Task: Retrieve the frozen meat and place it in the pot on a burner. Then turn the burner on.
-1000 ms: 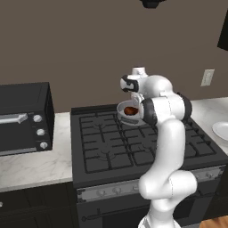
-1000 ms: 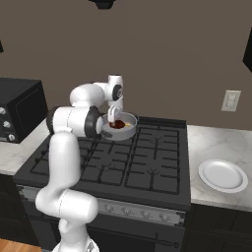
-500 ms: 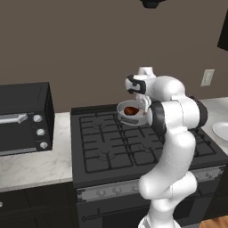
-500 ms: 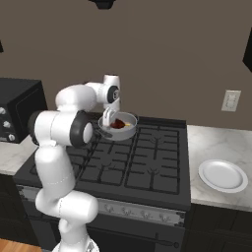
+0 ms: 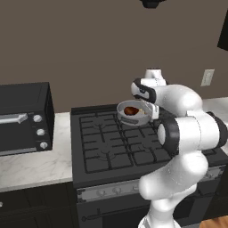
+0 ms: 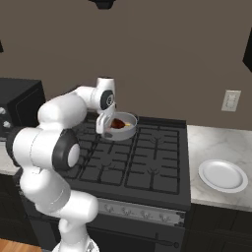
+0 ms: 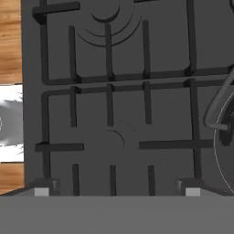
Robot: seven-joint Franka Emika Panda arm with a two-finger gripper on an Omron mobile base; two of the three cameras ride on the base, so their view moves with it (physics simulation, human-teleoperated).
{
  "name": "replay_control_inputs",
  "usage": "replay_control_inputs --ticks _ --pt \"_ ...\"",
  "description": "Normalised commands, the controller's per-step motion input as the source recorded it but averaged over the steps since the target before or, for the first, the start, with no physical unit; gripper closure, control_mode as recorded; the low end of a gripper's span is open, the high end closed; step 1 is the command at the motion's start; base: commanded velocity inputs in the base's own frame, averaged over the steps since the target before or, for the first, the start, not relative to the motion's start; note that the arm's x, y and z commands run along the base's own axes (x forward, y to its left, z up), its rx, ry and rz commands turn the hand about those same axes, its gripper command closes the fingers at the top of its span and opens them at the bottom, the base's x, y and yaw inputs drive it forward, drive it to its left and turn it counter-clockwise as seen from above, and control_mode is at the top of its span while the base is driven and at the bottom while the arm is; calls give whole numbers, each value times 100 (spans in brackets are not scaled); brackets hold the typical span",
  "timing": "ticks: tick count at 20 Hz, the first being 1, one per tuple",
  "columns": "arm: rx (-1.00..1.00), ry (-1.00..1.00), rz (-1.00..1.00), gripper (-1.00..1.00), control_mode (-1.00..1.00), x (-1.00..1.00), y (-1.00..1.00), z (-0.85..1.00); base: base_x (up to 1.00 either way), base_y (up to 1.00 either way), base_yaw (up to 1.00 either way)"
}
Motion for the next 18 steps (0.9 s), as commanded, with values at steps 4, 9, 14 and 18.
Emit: replay_control_inputs --ticks 4,9,14,18 --pt "7 -6 0 -100 -100 -59 -26 0 0 0 0" --pt "18 -21 0 -100 -100 -87 -3 11 0 0 0" --pt "16 -20 -3 -100 -100 -99 -2 5 0 0 0" --pt "14 -12 -21 -100 -100 -87 -32 0 0 0 0"
